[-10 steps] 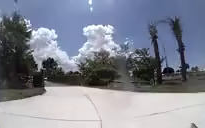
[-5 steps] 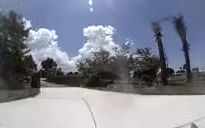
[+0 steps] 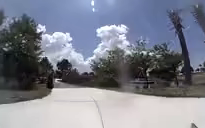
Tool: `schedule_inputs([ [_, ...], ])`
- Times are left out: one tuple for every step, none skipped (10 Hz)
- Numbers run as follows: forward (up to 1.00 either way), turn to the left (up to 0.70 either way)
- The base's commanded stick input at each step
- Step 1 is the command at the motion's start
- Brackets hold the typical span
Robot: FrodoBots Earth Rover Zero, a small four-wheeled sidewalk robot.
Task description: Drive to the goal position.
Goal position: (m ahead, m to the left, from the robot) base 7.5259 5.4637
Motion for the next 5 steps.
schedule_inputs([
  [0.85, 0.0],
  [0.85, 0.0],
  [0.85, 0.0],
  [0.85, 0.0],
  [0.85, 0.0],
])
